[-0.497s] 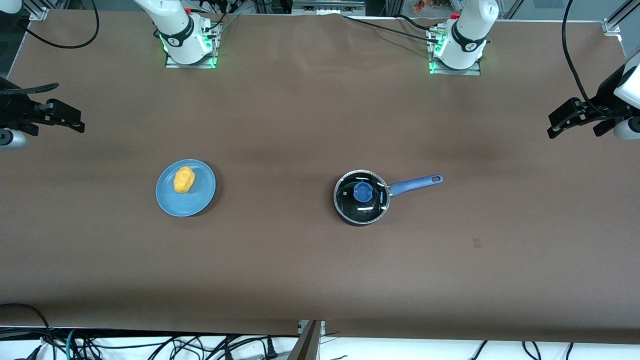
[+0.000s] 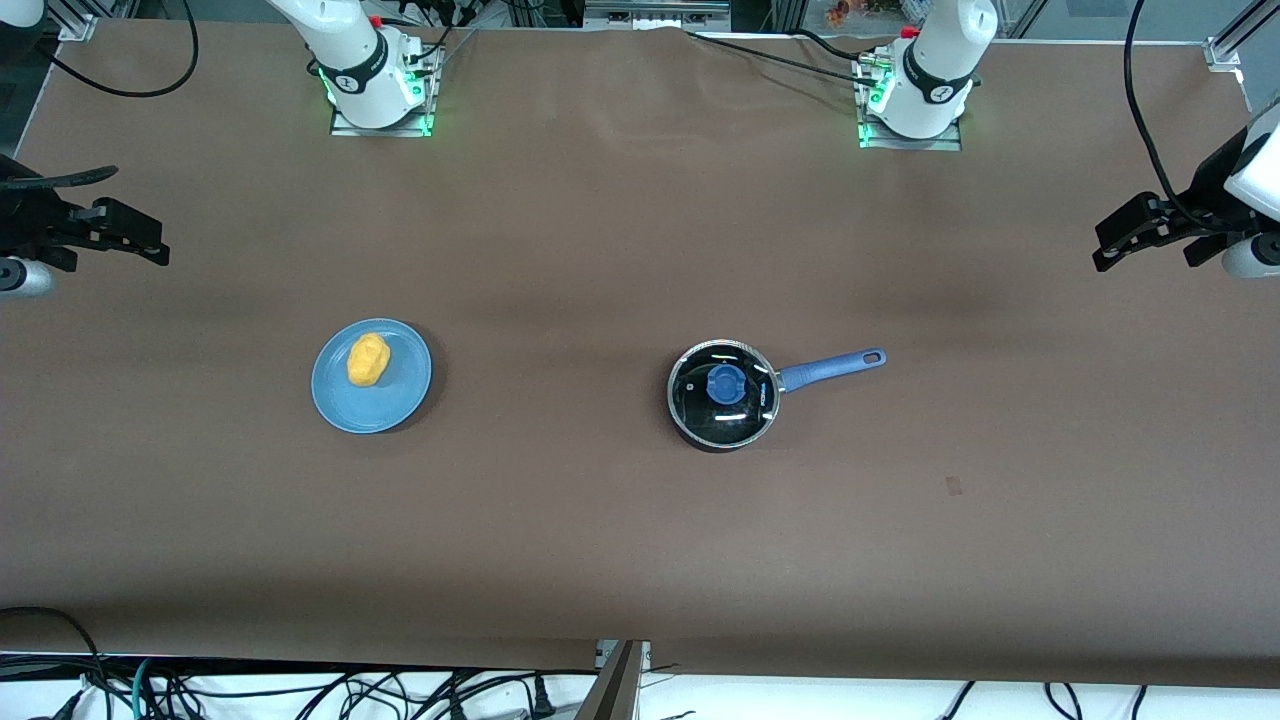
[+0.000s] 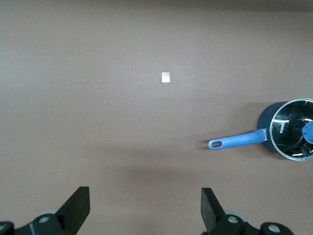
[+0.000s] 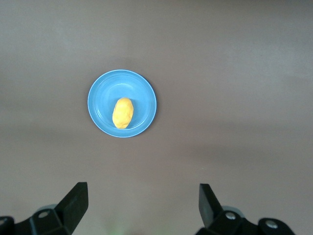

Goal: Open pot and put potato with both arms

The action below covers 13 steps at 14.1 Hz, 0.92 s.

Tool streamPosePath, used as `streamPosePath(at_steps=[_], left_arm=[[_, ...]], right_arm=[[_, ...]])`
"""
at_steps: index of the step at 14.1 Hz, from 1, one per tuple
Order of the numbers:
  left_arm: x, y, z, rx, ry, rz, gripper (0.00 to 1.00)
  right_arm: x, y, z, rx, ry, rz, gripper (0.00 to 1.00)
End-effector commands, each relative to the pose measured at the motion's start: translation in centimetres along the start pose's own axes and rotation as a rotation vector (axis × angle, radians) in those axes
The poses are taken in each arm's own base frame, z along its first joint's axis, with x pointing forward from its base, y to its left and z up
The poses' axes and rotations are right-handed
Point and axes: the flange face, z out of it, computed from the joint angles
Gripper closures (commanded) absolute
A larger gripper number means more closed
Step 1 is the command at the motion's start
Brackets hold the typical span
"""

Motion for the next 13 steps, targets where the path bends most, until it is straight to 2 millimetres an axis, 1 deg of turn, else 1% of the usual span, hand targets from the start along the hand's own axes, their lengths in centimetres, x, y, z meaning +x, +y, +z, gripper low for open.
streamPosePath(at_steps=[1,3,5,6,7,8,9,10,13], left_arm=[[0.2,-0.9,-0.7,-0.005,-0.003,-0.001,0.00],[0.3,-1.9,-0.6,-0.004,-0.006,-0.015,0.00],[0.4,-4.1,-0.5,-0.002,-0.006,-0.056,0.00],[0.4,-4.3,-0.5,-0.002,-0.006,-0.062,0.00],[0.9,-4.6,0.7,0.000,-0.029,-0.074,0.00],[0.9,-6.0,0.8,0.001,-0.033,-0.094,0.00],[0.7,-6.5,1.1,0.002,-0.051,-0.103,0.00],[0.4,-6.1,1.3,0.003,-0.085,-0.095,0.00],[0.2,-4.9,1.2,-0.003,-0.091,-0.080,0.00]], right_arm=[[0.2,0.3,-0.4,-0.001,0.008,-0.011,0.00],[0.2,0.3,-0.4,-0.001,0.008,-0.011,0.00],[0.2,0.3,-0.4,-0.001,0.008,-0.011,0.00],[0.2,0.3,-0.4,-0.001,0.008,-0.011,0.00],[0.2,0.3,-0.4,-0.001,0.008,-0.011,0.00],[0.2,0.3,-0.4,-0.001,0.008,-0.012,0.00],[0.2,0.3,-0.4,-0.001,0.008,-0.012,0.00],[0.2,0.3,-0.4,-0.001,0.008,-0.012,0.00],[0.2,0.3,-0.4,-0.001,0.008,-0.012,0.00]])
